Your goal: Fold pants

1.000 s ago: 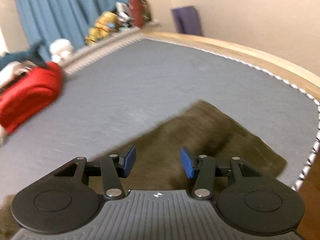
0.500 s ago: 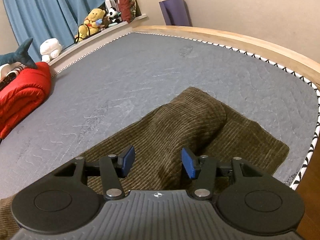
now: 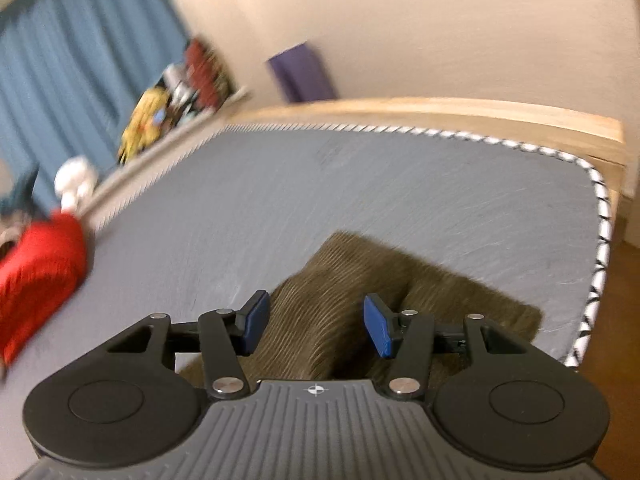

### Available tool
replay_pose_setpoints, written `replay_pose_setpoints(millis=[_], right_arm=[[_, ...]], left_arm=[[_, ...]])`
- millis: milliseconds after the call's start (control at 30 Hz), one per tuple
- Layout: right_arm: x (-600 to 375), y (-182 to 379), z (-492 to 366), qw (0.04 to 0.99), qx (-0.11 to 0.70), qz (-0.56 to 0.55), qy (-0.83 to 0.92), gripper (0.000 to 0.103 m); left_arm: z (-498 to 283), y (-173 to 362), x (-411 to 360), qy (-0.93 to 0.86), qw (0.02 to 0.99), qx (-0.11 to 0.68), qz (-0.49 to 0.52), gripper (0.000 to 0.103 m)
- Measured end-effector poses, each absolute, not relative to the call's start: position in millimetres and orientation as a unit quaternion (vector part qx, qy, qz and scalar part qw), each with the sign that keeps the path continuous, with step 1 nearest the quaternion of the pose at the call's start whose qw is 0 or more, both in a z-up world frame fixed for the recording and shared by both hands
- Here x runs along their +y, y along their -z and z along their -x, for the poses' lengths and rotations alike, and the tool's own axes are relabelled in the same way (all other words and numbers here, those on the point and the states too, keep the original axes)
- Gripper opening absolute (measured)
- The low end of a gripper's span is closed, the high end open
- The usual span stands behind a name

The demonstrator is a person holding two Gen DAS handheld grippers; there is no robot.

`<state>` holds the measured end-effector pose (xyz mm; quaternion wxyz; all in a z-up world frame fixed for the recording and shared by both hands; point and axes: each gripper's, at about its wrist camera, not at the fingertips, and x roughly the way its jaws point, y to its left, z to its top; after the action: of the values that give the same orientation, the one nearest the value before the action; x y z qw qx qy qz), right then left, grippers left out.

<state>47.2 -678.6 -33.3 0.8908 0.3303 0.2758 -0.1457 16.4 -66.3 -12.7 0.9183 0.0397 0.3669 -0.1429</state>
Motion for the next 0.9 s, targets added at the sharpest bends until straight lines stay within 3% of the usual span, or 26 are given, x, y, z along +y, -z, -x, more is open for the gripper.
replay_pose_setpoints(millis=[133,300,700,900], right_arm=[[-699,60,-49,0.853,0.312,-0.390,0.149,0.055],[-702,93,-60,0.811,0.362,-0.439,0.138,0.053],[-678,99,-71,0.807,0.400,-0.420,0.112,0.053],[-679,102,-75,0.805,0.404,-0.419,0.110,0.053]], left_arm=[[-14,17,-77,0.175,0.909,0.374,-0.052,0.039],[-5,33,-105,0.226,0.892,0.383,-0.084,0.038],[2,101,-153,0.279,0.846,0.402,-0.214,0.042],[-1,105,-158,0.276,0.849,0.386,-0.233,0.044]])
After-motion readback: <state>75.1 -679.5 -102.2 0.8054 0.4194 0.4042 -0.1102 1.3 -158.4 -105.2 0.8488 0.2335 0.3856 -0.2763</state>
